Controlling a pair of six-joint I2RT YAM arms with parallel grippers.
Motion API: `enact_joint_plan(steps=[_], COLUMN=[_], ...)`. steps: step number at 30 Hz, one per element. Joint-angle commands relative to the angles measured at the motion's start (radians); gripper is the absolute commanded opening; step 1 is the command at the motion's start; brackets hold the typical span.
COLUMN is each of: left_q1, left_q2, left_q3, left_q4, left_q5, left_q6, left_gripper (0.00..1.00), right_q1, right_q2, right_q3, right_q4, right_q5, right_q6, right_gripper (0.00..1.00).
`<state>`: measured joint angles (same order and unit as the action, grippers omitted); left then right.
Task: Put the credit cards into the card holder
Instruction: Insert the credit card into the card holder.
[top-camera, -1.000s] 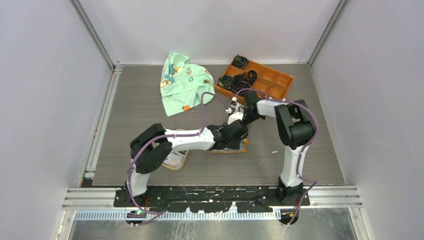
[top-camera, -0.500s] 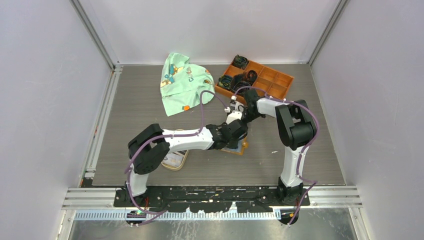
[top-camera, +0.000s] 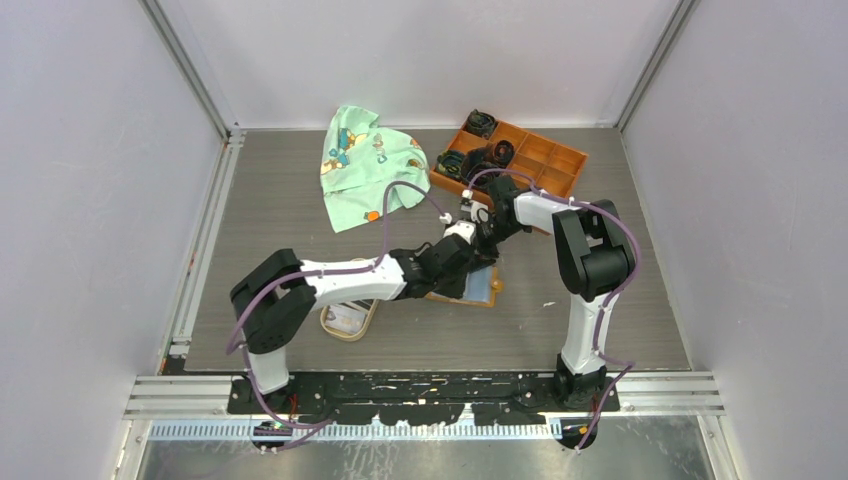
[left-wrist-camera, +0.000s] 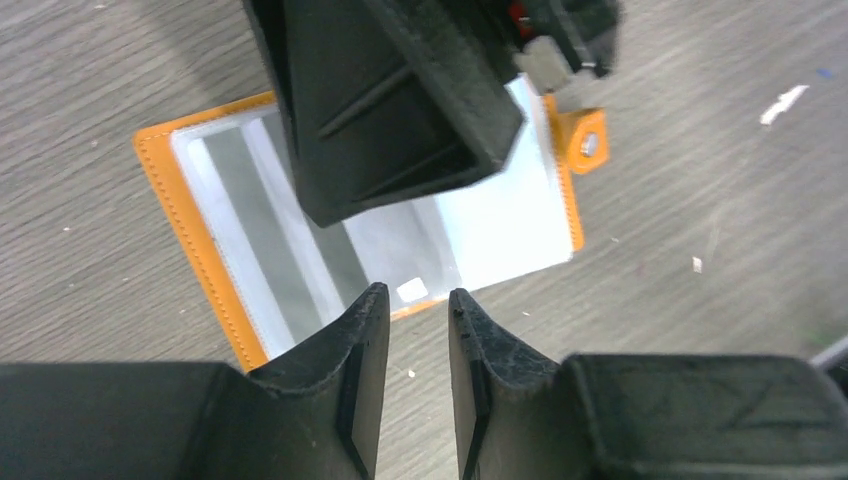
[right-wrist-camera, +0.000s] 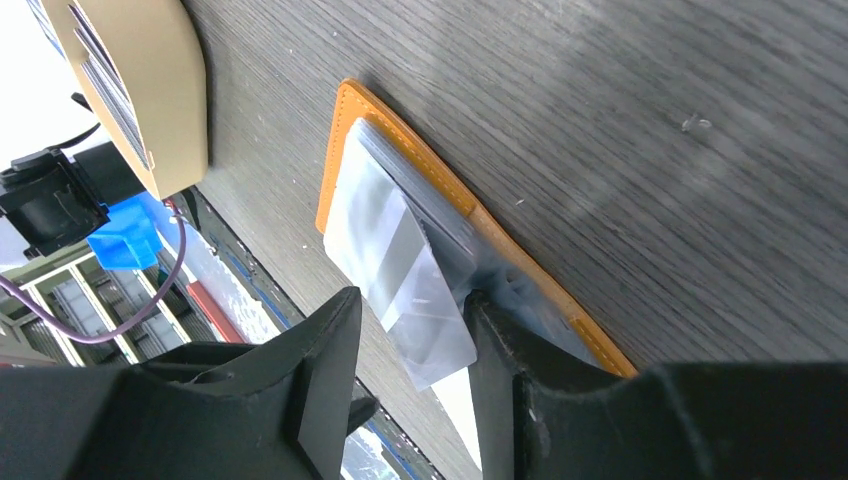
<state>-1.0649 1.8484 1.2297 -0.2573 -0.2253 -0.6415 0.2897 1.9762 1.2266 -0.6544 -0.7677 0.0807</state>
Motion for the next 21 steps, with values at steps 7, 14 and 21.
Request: enact_joint_plan(steps=[7,14,21], left_q1=[0.005,-0.001,-0.001], left_q2=[0.017,0.087,0.129], left_q3=[0.072,0.112,0.122], left_q4=[0.194,0.147,0.071], left_q5=[0.154,0.109,0.015], left_q6=[-0.015,-0.040,-0.046], left_gripper=[0.20,0.18,0.18], right_q1=[-0.001,-0.002,-0.001], right_q2=[-0.011,-0.009,-0.020], right_q3=[0.023,0.024,0.031], right_q4=[-0.003,-0.005,-0.016], right_q5=[0.028,0.032,0.041], right_q6=[-0.010,-0.010,-0.018], right_gripper=[0.47,0.47,0.48])
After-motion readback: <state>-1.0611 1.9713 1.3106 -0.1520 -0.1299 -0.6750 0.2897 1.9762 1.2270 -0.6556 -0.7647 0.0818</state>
